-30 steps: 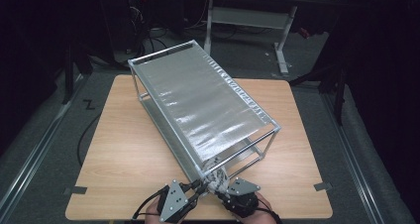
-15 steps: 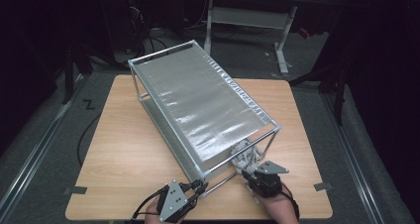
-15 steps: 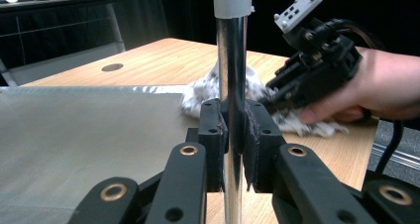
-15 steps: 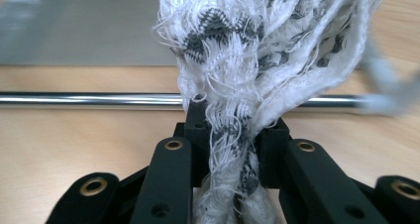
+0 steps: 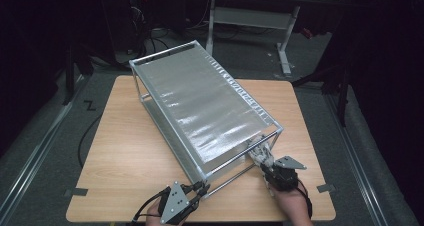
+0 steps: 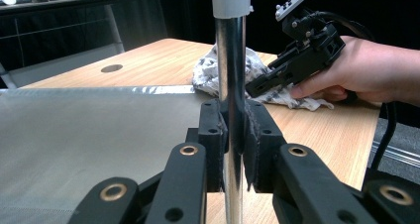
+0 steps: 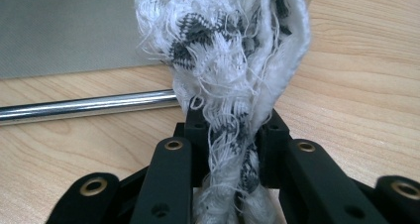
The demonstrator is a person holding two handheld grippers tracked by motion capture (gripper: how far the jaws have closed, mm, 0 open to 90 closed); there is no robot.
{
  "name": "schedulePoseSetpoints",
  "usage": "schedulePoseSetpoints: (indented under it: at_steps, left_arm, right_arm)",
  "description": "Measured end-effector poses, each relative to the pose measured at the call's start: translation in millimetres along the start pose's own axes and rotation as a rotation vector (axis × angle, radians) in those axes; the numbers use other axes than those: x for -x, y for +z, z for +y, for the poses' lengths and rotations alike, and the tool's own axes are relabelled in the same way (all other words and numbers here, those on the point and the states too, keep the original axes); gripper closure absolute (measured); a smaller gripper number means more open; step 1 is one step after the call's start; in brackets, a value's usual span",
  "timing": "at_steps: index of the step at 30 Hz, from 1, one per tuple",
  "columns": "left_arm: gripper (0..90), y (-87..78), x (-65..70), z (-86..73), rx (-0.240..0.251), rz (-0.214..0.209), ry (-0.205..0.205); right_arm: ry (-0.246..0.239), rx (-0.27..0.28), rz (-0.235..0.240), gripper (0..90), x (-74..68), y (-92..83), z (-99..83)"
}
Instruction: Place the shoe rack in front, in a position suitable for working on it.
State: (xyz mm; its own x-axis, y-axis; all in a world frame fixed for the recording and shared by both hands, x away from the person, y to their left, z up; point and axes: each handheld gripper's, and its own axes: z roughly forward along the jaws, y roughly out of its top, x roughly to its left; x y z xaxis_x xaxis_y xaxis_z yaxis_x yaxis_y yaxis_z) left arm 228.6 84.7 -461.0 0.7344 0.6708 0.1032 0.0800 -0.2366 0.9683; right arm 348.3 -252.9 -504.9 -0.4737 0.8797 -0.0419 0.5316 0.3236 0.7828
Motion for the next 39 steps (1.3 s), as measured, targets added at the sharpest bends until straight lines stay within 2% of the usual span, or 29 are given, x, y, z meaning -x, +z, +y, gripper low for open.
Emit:
schedulePoseSetpoints:
  at_steps: [4,5,11,19,26,31,35,39]
  left_arm:
    - [79.5,-0.1,0.1,-0.1,0.0,0.001,0.003]
    - [79.5,-0.2,0.0,-0.1,0.0,0.0,0.002]
    - [79.5,-0.5,-0.3,-0.2,0.001,0.001,-0.003]
    - [79.6,-0.7,-1.1,-0.8,0.004,-0.004,-0.013]
    - [79.7,1.6,-0.9,-0.9,0.01,-0.006,-0.009]
    - [79.8,4.0,-2.2,-0.6,0.012,-0.011,-0.013]
    - [79.9,5.1,-2.5,-0.6,0.015,-0.015,-0.016]
    - [79.9,5.6,-2.9,-0.9,0.018,-0.019,-0.022]
  right_arm:
    - [0.004,0.003,0.001,74.5,-0.3,-0.3,-0.3]
    - [-0.013,0.009,0.002,75.4,0.5,-0.3,-0.3]
    - [0.0,0.021,0.009,77.0,-2.6,-3.5,0.2]
    - [-0.018,0.061,0.024,77.0,-8.1,-12.8,1.3]
    - [-0.021,0.114,0.038,77.0,-14.2,-27.2,3.3]
    - [-0.056,0.152,0.04,76.9,-20.8,-42.0,4.5]
    - [-0.055,0.171,0.042,76.9,-22.0,-49.3,5.0]
    - [-0.053,0.232,0.036,76.9,-21.2,-67.9,8.9]
